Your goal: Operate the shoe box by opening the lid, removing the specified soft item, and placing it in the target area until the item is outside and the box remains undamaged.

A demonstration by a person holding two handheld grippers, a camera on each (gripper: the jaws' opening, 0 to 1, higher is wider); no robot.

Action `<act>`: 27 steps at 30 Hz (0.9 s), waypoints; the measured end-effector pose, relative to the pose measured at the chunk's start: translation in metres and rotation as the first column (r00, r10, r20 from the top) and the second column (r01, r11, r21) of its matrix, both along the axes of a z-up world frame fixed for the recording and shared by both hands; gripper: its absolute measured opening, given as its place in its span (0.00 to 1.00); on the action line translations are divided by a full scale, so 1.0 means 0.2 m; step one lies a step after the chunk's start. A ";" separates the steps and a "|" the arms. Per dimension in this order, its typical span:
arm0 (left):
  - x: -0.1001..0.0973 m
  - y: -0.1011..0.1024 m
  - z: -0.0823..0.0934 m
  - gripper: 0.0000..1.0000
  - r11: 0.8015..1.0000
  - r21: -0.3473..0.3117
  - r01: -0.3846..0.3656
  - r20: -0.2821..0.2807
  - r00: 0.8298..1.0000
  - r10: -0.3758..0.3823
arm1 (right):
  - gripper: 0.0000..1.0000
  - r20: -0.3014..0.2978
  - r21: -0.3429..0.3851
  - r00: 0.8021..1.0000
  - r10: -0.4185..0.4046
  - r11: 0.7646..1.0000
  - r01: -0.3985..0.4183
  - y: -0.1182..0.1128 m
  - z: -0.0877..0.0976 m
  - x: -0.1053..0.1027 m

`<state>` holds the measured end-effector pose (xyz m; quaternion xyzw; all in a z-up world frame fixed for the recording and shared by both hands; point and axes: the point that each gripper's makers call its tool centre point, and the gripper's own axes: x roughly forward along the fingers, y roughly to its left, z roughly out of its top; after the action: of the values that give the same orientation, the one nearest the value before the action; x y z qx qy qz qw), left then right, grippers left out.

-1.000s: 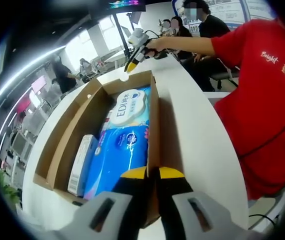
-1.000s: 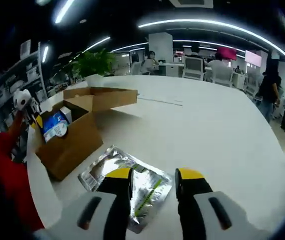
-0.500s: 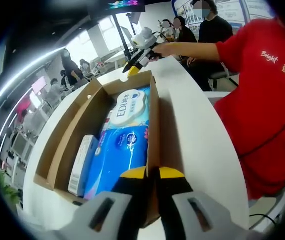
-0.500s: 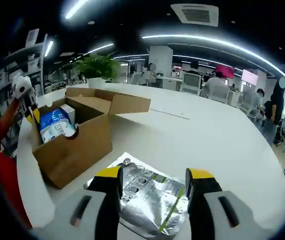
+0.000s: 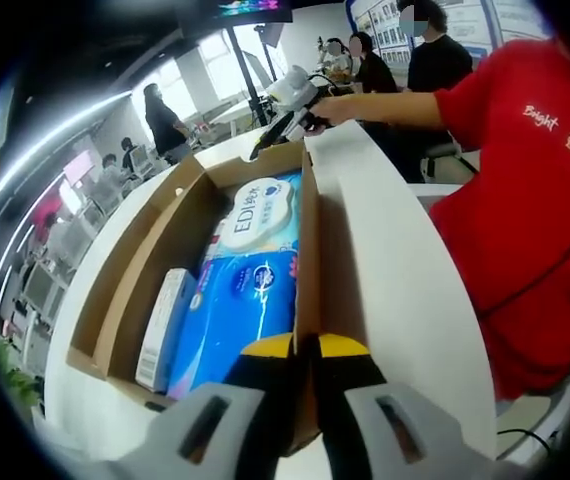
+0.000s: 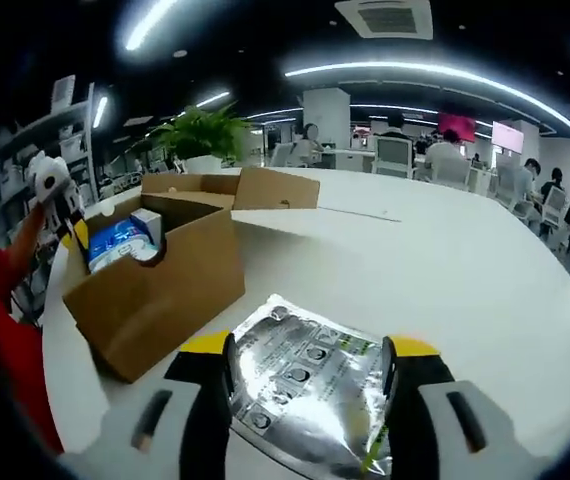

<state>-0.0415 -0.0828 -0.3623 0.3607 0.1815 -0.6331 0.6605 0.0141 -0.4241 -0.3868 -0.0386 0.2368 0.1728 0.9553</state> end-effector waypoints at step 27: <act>-0.01 -0.01 0.01 0.07 1.000 -0.011 0.000 0.029 1.000 0.001 | 0.57 -0.073 -0.051 0.994 0.081 0.995 -0.085 0.00 -0.13 -0.08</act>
<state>-0.0432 -0.0841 -0.3597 0.3661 0.1683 -0.6285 0.6653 -0.0017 -0.4240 -0.4127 -0.0679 0.2734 0.2072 0.9369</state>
